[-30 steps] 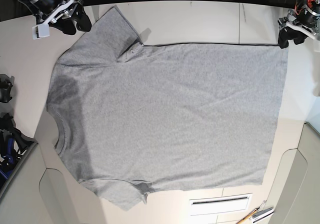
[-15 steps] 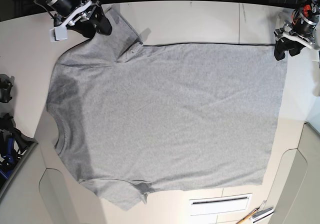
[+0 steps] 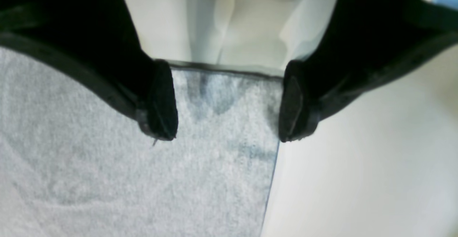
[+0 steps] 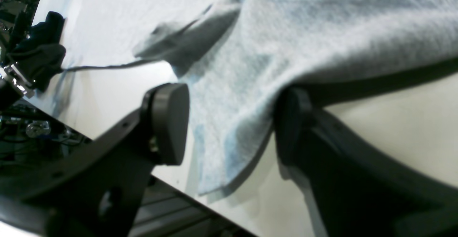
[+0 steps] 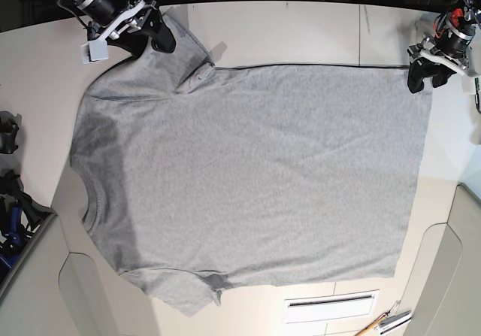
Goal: Fold the T-shirt properly
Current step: 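Lower both grippers and pinch the T-shirt's side edge near each shoulder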
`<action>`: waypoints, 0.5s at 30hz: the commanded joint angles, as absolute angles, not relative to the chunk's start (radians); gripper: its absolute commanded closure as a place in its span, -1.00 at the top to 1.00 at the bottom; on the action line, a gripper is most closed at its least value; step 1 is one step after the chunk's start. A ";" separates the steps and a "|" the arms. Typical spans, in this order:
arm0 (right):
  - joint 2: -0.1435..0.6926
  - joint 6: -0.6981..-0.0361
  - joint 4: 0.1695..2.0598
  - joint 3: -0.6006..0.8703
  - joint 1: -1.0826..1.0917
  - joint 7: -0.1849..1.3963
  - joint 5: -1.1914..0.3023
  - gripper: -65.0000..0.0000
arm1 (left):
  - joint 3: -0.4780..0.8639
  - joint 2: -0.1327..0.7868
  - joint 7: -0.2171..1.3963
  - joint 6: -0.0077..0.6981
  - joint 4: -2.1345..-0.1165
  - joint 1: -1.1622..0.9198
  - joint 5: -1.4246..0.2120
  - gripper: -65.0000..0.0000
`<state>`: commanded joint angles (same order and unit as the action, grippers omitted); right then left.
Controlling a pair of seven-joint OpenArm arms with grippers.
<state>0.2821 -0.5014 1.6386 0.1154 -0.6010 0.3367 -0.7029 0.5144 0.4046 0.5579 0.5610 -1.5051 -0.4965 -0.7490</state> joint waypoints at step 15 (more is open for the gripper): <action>0.282 -0.561 1.641 0.120 -0.572 0.289 -0.583 -1.00 | 0.515 0.405 0.489 0.698 -1.517 -0.496 -0.752 -1.00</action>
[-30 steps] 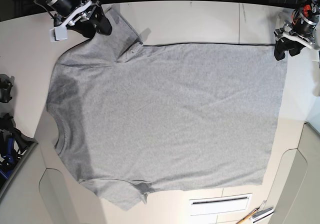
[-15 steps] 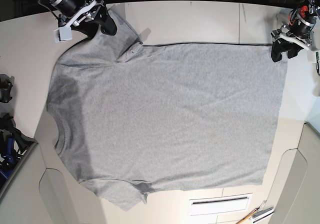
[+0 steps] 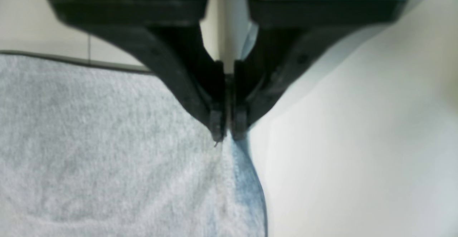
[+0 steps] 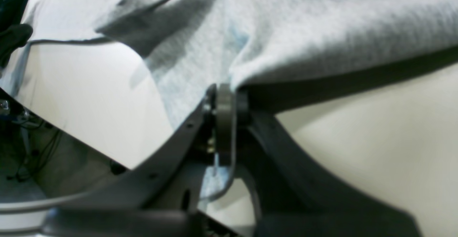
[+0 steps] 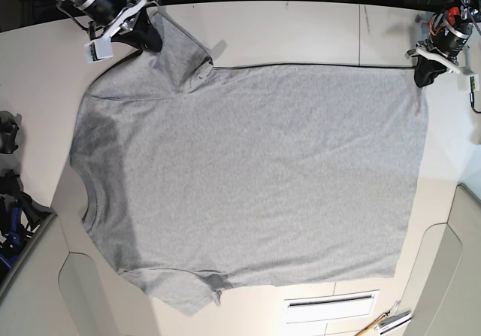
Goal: Fold the T-shirt properly
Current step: 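Lower both grippers and pinch the T-shirt's side edge near each shoulder, then lift the pinched edge with both grippers and fold it over the shirt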
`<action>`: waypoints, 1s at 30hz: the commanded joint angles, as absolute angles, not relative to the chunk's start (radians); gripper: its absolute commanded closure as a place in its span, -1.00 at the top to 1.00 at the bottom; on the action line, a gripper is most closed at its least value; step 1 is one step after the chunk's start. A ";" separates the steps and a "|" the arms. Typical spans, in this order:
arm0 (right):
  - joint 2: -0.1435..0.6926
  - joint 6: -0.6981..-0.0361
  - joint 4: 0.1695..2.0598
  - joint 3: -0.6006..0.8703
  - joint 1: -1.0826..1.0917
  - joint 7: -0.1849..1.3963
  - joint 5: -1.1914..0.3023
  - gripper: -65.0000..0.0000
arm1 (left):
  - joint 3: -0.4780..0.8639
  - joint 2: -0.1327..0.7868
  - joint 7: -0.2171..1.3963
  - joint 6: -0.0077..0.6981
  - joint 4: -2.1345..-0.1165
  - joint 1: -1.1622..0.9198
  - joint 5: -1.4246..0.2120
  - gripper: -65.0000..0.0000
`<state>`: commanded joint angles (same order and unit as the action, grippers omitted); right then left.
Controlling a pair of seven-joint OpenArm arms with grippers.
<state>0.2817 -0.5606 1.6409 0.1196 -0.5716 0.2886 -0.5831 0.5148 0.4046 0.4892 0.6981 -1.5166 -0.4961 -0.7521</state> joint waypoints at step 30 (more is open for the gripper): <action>0.286 -0.580 1.874 0.351 -0.424 0.479 -0.694 -1.00 | 0.554 0.404 0.461 0.698 -1.597 -0.320 -0.790 -1.00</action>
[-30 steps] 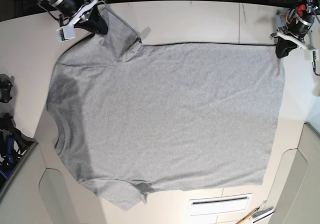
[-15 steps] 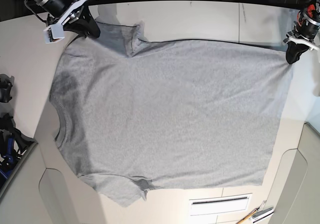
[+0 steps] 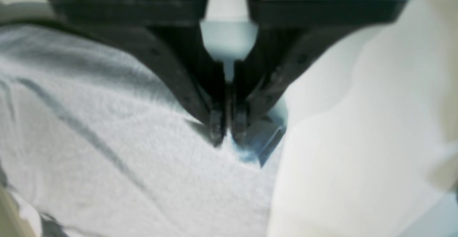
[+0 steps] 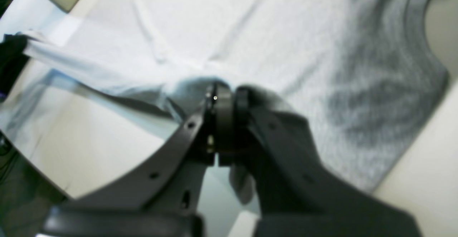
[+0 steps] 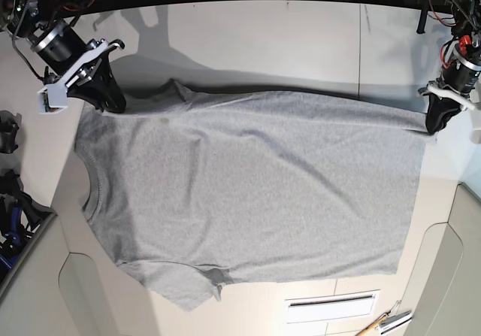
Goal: Fold the T-shirt properly
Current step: 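Lift the pinched edge with both grippers and fold it over the shirt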
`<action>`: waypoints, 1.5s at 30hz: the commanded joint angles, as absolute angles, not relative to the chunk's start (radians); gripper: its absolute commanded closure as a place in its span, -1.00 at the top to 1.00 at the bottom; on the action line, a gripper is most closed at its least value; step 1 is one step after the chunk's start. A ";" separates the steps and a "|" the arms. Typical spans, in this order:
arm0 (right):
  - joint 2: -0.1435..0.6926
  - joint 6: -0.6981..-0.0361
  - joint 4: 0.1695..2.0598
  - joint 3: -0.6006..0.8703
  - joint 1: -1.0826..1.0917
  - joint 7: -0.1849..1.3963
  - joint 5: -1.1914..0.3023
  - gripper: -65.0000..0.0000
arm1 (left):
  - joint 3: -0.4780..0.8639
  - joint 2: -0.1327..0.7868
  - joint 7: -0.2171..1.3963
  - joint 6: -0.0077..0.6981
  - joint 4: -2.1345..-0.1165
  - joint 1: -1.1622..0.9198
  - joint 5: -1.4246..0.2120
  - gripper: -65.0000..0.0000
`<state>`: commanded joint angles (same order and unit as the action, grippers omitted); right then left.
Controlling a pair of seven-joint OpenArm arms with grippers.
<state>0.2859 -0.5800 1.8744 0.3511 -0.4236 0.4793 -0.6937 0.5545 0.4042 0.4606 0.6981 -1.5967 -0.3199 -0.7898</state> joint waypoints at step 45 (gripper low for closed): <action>0.285 -0.510 1.322 0.374 0.162 0.651 -0.522 0.02 | 0.590 0.405 0.510 0.698 -1.167 0.073 -0.747 -0.13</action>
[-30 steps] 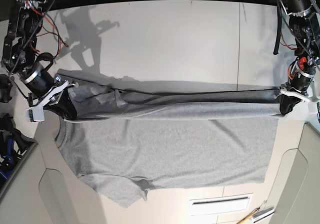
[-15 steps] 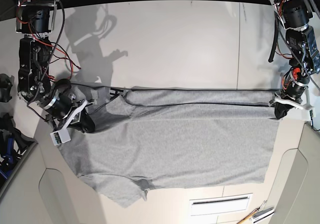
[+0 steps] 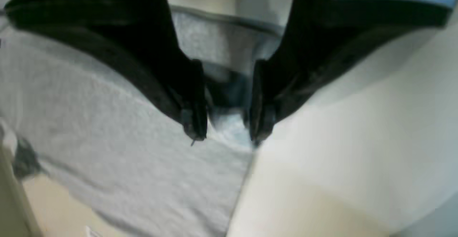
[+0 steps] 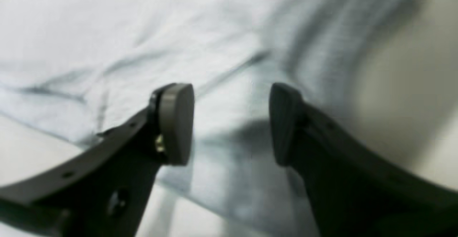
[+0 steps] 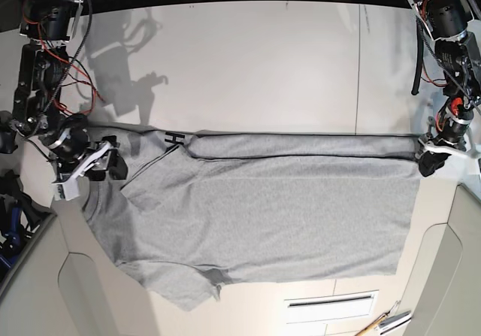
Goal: Fold the T-shirt properly
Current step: 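Lift the pinched edge with both grippers and fold it over the shirt, then drag the folded shirt with both grippers toward the robot, then release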
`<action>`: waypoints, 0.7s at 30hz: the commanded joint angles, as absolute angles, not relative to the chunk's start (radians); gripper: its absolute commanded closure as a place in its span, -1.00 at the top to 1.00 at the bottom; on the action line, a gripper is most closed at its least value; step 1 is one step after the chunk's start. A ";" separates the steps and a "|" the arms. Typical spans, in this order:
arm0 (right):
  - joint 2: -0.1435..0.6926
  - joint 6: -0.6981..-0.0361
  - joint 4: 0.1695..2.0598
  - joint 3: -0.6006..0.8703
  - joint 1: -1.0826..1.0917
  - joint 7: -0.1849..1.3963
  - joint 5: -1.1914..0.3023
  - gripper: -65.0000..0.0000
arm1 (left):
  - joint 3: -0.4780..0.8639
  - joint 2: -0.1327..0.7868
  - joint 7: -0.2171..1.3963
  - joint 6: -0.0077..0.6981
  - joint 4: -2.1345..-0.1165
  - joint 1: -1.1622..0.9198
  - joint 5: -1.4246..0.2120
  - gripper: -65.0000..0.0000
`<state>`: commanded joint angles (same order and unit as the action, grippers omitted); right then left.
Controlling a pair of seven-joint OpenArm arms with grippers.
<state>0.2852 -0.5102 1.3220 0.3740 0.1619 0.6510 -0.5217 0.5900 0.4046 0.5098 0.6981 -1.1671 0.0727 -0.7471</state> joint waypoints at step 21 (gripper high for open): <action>0.262 -0.524 1.317 0.560 -0.028 0.625 -0.677 0.30 | 0.534 0.304 0.520 0.683 -1.164 -0.002 -0.712 0.29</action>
